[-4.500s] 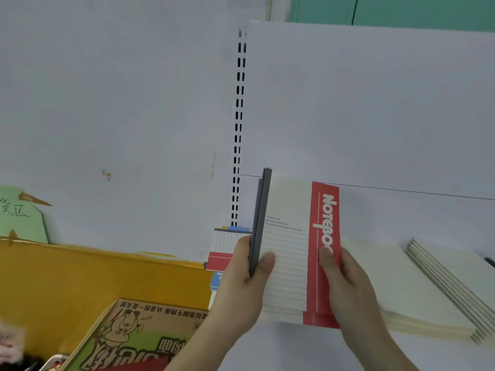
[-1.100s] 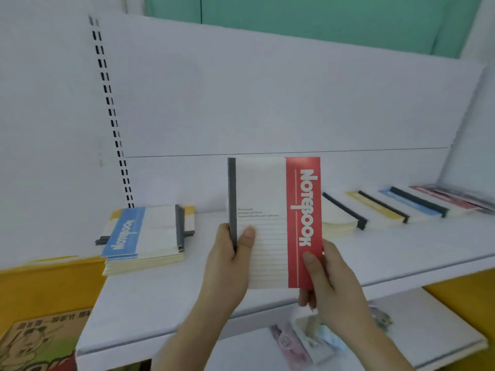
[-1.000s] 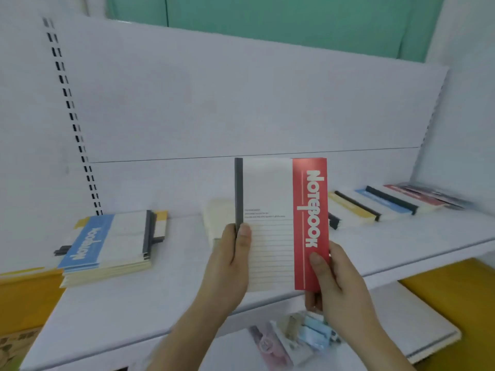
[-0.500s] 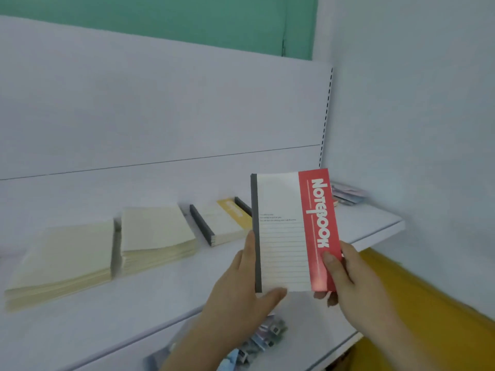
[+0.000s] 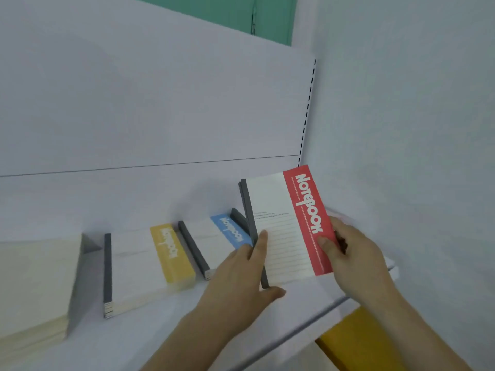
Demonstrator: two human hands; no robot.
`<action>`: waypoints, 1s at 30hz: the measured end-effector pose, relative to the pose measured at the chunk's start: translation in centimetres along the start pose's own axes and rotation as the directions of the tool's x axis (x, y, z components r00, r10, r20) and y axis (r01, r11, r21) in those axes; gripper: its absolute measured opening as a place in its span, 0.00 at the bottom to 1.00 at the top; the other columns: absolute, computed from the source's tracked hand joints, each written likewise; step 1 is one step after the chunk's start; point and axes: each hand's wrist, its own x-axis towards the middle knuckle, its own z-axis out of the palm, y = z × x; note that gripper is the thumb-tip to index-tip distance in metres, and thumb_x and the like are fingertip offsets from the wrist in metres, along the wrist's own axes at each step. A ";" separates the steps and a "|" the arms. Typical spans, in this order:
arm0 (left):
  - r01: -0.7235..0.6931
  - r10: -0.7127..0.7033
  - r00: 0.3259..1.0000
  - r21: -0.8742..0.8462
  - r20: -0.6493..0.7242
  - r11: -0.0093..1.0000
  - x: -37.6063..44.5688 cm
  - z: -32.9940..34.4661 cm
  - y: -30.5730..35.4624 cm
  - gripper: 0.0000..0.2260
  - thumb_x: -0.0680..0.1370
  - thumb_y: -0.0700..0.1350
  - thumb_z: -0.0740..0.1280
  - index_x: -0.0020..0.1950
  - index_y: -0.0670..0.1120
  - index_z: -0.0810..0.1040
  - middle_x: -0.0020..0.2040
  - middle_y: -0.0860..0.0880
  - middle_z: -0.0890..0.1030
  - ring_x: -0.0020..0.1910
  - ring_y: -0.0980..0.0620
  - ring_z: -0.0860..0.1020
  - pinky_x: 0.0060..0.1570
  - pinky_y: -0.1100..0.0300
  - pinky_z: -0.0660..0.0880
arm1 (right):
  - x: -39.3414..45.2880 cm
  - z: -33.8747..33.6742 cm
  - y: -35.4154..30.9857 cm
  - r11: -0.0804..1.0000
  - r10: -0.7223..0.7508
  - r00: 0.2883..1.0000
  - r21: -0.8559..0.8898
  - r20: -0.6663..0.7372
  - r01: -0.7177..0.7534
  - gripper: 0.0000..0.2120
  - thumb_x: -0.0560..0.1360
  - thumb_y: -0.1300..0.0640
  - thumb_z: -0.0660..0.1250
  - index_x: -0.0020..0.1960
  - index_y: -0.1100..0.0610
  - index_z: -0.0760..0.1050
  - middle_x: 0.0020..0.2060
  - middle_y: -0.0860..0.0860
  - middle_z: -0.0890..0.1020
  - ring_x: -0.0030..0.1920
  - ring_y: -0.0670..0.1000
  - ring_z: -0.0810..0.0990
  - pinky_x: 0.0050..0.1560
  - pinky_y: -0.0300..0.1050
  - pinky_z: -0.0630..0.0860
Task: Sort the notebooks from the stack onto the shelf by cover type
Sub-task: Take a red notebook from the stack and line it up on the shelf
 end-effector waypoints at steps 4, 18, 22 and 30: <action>0.038 -0.044 0.998 0.100 0.054 0.994 4.6 0.4 -0.3 0.42 0.79 0.65 0.62 0.82 0.51 0.40 0.70 0.50 0.68 0.67 0.52 0.68 0.67 0.58 0.68 | 5.0 1.4 2.7 0.998 -0.055 0.997 0.001 0.053 0.055 0.14 0.81 0.50 0.62 0.66 0.44 0.73 0.49 0.35 0.78 0.46 0.41 0.78 0.42 0.26 0.65; 0.295 -0.338 0.936 0.304 0.098 0.906 13.5 3.9 -0.1 0.27 0.77 0.69 0.61 0.66 0.51 0.70 0.56 0.50 0.73 0.56 0.50 0.70 0.52 0.58 0.69 | 17.1 7.4 10.1 0.937 -0.332 0.911 -0.024 0.246 0.348 0.14 0.79 0.56 0.62 0.65 0.50 0.75 0.51 0.48 0.83 0.48 0.50 0.81 0.49 0.47 0.78; 0.325 -0.399 0.913 0.436 0.088 0.839 14.1 4.4 0.5 0.27 0.77 0.69 0.59 0.65 0.49 0.70 0.56 0.48 0.73 0.57 0.48 0.70 0.56 0.54 0.70 | 17.6 8.8 11.2 0.886 -0.375 0.880 -0.166 0.292 0.432 0.12 0.80 0.52 0.57 0.60 0.52 0.76 0.50 0.49 0.83 0.48 0.51 0.80 0.50 0.46 0.77; 0.342 -0.430 0.901 0.506 0.064 0.792 14.6 4.4 1.4 0.25 0.77 0.71 0.58 0.57 0.51 0.71 0.47 0.51 0.72 0.51 0.49 0.71 0.54 0.53 0.67 | 19.3 7.7 12.2 0.784 -0.430 0.738 -0.190 0.520 0.591 0.23 0.77 0.33 0.50 0.44 0.49 0.73 0.45 0.48 0.80 0.48 0.50 0.75 0.48 0.46 0.73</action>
